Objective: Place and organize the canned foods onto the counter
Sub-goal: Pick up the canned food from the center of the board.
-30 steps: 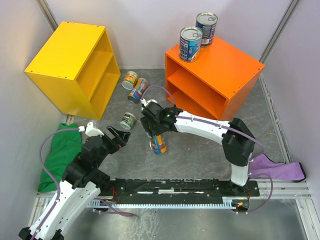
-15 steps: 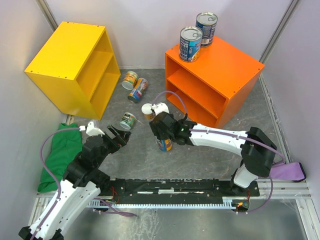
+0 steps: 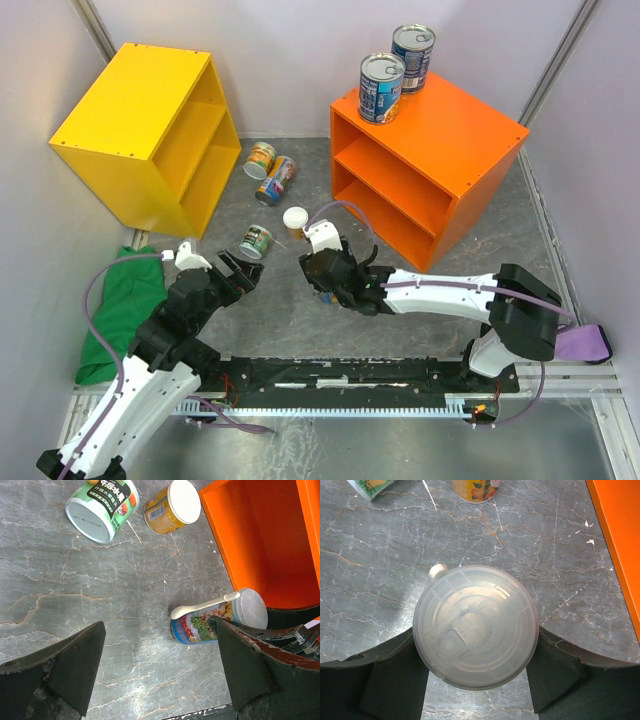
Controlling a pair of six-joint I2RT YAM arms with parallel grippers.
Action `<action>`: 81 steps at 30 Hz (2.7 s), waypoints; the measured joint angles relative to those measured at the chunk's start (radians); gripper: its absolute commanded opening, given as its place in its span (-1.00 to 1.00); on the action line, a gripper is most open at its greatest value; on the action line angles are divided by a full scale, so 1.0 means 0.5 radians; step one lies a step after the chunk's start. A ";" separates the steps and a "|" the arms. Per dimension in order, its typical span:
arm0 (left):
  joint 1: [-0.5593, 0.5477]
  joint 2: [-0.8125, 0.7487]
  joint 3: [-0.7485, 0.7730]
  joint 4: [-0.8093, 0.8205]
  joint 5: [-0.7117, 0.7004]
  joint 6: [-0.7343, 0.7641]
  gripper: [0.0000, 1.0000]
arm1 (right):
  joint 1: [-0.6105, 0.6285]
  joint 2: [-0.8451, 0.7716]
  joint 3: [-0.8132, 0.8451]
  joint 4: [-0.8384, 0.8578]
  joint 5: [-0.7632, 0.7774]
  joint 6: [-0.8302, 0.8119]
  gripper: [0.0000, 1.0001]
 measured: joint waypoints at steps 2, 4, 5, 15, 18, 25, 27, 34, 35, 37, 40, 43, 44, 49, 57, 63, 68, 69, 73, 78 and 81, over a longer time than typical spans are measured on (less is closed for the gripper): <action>0.000 0.005 0.000 0.002 0.002 0.000 0.96 | 0.017 -0.008 -0.014 0.005 0.034 0.020 0.30; 0.000 0.006 -0.002 0.008 0.005 0.000 0.96 | 0.029 -0.012 -0.024 0.003 0.065 0.045 0.44; 0.000 0.006 -0.004 0.013 0.005 0.000 0.96 | 0.035 -0.014 -0.027 -0.001 0.078 0.060 0.51; 0.000 0.031 -0.013 0.046 0.048 0.001 0.96 | 0.063 -0.079 -0.027 -0.011 0.105 0.172 0.82; 0.000 0.031 -0.013 0.054 0.055 0.001 0.96 | 0.063 -0.080 -0.027 -0.018 0.103 0.189 0.83; 0.000 0.031 -0.013 0.072 0.056 0.001 0.96 | 0.063 -0.100 -0.024 -0.107 0.098 0.227 0.82; 0.000 0.031 -0.013 0.072 0.056 0.001 0.96 | 0.063 -0.110 -0.024 -0.134 0.096 0.238 0.80; 0.000 0.031 -0.013 0.072 0.056 0.001 0.96 | 0.064 -0.137 -0.024 -0.189 0.056 0.277 0.45; 0.000 0.031 -0.013 0.072 0.056 0.001 0.96 | 0.065 -0.137 -0.024 -0.188 0.047 0.282 0.36; 0.000 0.032 -0.013 0.072 0.056 0.001 0.96 | 0.069 -0.138 -0.024 -0.193 0.049 0.276 0.18; 0.000 0.033 -0.013 0.072 0.056 0.001 0.96 | 0.072 -0.139 -0.024 -0.194 0.047 0.269 0.01; 0.000 0.033 -0.013 0.072 0.056 0.001 0.96 | 0.072 -0.140 -0.022 -0.196 0.044 0.264 -0.20; 0.000 0.033 -0.013 0.072 0.056 0.001 0.96 | 0.072 -0.140 -0.011 -0.213 0.037 0.259 -0.25; 0.000 0.033 -0.013 0.072 0.056 0.001 0.96 | 0.085 -0.140 0.075 -0.381 0.003 0.210 -0.38; 0.000 0.033 -0.013 0.081 0.056 0.001 0.96 | 0.098 -0.140 0.371 -0.618 0.010 0.133 -0.47; 0.000 0.032 -0.013 0.086 0.056 0.001 0.96 | 0.098 -0.140 0.645 -0.809 0.030 0.085 -0.49; 0.000 0.032 -0.013 0.089 0.056 0.001 0.96 | 0.098 -0.124 1.004 -1.024 0.063 0.005 -0.50; 0.000 0.032 -0.013 0.089 0.056 0.001 0.96 | 0.098 -0.116 1.092 -1.059 0.077 -0.013 -0.50; 0.000 0.032 -0.013 0.089 0.058 0.001 0.96 | 0.098 -0.081 1.418 -1.180 0.129 -0.082 -0.51; 0.000 0.032 -0.013 0.089 0.064 0.000 0.96 | 0.098 -0.025 1.749 -1.326 0.211 -0.181 -0.52; 0.000 0.027 -0.013 0.088 0.086 0.000 0.96 | 0.098 0.001 1.901 -1.394 0.266 -0.247 -0.52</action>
